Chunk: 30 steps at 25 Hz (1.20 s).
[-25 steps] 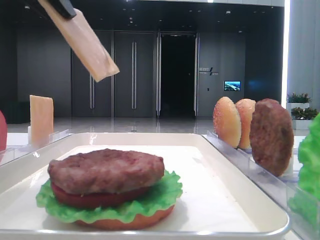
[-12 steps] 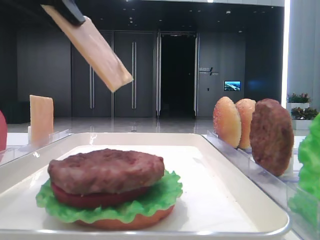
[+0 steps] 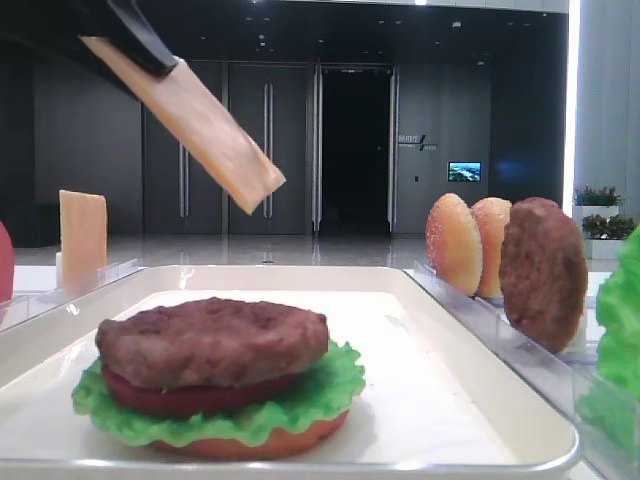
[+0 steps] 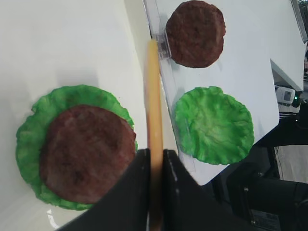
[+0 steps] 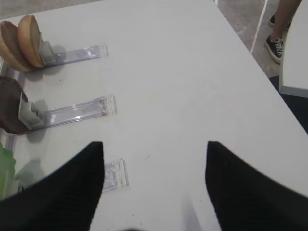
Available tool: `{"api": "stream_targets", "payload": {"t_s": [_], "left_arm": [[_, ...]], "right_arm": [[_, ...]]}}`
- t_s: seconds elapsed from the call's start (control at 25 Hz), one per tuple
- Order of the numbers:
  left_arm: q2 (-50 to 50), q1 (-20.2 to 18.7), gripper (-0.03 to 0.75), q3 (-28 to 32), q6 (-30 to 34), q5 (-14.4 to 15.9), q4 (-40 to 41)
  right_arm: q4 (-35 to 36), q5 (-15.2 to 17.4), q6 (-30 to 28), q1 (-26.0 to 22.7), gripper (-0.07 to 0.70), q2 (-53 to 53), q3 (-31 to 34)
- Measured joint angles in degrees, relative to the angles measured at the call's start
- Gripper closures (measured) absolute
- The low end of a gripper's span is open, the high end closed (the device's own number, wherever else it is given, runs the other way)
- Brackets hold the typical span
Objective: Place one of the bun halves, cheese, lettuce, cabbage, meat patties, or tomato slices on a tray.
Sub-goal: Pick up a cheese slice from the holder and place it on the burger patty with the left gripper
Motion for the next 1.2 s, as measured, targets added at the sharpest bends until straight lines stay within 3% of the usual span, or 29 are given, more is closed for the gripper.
{"api": "stream_targets", "payload": {"t_s": [0.48,1.2], "left_arm": [[-0.3,0.0,0.680,5.4,10.9,0.2,-11.0],[-0.3,0.0,0.680,5.6,12.8,0.3,-11.6]], "right_arm": [[0.0,0.0,0.0,0.0,0.171,0.0,0.0],[0.0,0.0,0.0,0.0,0.171,0.0,0.0]]}}
